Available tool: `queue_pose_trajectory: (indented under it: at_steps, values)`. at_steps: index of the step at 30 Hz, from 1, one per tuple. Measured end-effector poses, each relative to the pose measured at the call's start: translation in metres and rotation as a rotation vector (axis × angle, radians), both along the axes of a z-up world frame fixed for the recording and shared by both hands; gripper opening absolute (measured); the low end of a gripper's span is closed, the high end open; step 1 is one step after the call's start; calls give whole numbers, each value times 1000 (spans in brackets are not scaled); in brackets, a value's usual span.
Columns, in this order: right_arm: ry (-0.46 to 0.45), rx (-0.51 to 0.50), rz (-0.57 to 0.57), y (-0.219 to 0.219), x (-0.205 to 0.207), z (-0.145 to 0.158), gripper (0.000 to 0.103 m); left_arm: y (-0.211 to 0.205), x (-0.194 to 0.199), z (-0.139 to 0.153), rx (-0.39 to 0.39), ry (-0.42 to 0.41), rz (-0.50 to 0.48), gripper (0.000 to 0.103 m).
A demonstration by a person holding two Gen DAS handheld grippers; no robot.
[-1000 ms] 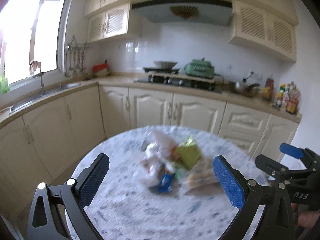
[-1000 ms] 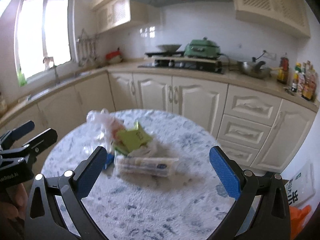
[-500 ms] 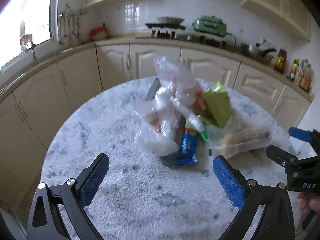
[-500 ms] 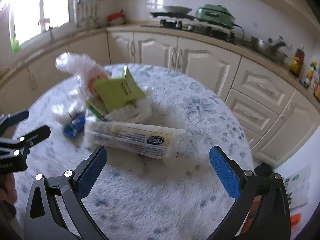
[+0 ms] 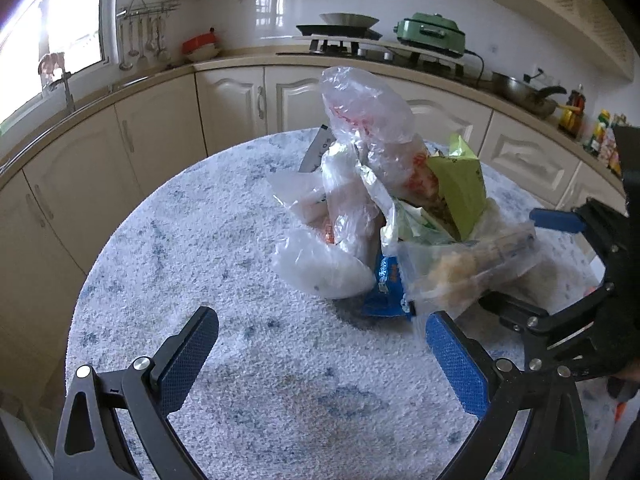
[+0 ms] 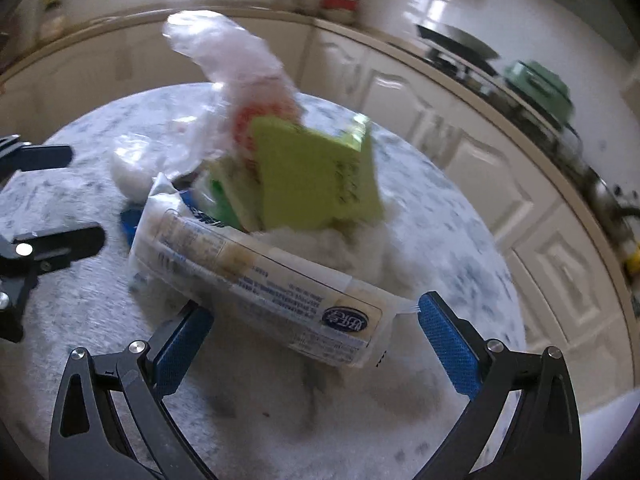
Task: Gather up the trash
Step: 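Grasp the clear bread bag with the right gripper while the left gripper grasps a plastic bag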
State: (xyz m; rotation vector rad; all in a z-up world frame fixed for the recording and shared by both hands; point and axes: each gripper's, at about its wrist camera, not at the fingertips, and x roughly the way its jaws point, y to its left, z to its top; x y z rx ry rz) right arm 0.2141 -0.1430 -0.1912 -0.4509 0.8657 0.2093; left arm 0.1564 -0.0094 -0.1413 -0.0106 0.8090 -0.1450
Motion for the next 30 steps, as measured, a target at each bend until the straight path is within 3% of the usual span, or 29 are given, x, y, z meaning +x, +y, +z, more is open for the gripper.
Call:
queue_pose_trajectory:
  at_steps: [4,9,11,12,13,16,20,22,30]
  values:
    - [-31,-17,62,8,-4,10,103,3,2,-1,-12,6,11,102]
    - [27,-81,182,29,6,-3,102,3,0,-7,-18,21,23,102]
    - [90,-81,221,34,12,-13,95,5,-2,-8,-28,23,27,102]
    - [106,-28,227,32,16,-10,91,7,-5,-8,-28,22,29,102]
    - [141,14,227,30,19,-10,80,7,-8,-9,-24,19,31,102]
    - [161,65,195,25,15,-9,64,8,-10,-10,-24,18,35,102]
    - [174,114,160,21,-3,-1,52,7,-11,-9,-26,13,32,102]
    - [193,163,149,17,-13,4,39,7,-13,-10,-21,8,28,102]
    - [228,225,119,30,1,-11,33,1,-14,-10,-29,11,21,102]
